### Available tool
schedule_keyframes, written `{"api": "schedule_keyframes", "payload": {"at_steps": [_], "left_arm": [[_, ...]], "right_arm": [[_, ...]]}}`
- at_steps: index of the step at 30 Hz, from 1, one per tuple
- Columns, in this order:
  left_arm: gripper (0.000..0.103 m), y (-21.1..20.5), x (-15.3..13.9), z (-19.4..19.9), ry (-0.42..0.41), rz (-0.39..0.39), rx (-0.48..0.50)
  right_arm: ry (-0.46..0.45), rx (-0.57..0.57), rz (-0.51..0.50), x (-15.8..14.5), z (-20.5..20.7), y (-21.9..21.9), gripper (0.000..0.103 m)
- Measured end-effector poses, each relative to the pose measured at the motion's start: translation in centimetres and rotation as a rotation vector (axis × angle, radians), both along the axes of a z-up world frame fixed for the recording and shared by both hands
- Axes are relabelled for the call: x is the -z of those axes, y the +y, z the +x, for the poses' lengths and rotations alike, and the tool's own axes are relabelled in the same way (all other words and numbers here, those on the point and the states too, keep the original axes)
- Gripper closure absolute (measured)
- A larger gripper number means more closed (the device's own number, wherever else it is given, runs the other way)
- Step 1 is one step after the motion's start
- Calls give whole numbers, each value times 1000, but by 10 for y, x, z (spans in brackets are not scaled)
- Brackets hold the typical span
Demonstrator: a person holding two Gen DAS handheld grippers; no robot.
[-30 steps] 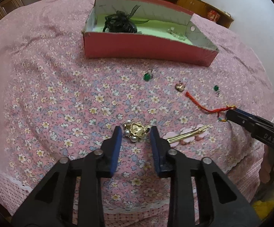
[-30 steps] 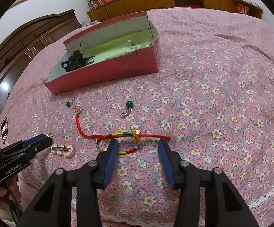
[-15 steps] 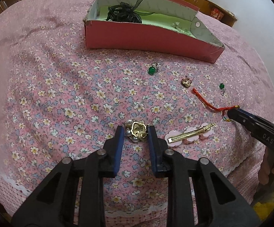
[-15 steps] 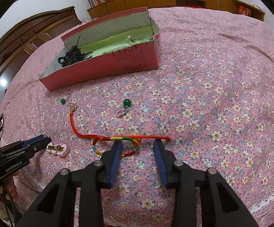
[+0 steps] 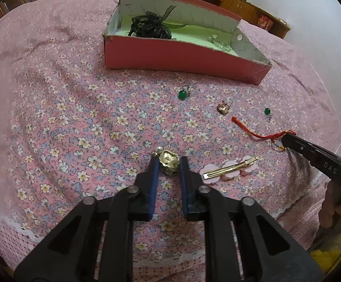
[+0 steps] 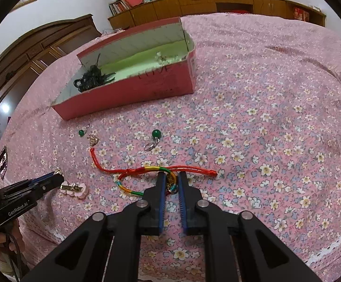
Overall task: Organize jewelry
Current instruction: 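Lift the brooch and red bracelet and carry both tools over the box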
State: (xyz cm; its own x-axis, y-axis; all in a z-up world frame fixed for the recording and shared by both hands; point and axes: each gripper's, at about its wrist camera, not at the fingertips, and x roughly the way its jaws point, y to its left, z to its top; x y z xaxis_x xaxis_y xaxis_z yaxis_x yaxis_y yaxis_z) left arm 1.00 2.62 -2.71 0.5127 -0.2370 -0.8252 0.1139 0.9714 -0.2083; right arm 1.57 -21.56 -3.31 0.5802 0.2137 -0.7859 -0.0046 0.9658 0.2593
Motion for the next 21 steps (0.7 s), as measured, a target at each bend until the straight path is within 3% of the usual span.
{"api": "schedule_keyframes", "payload": {"at_steps": [21], "left_arm": [[98, -4, -47, -9, -162, -9, 8]], "right_arm": [[-178, -6, 27, -41, -12, -1, 91]]}}
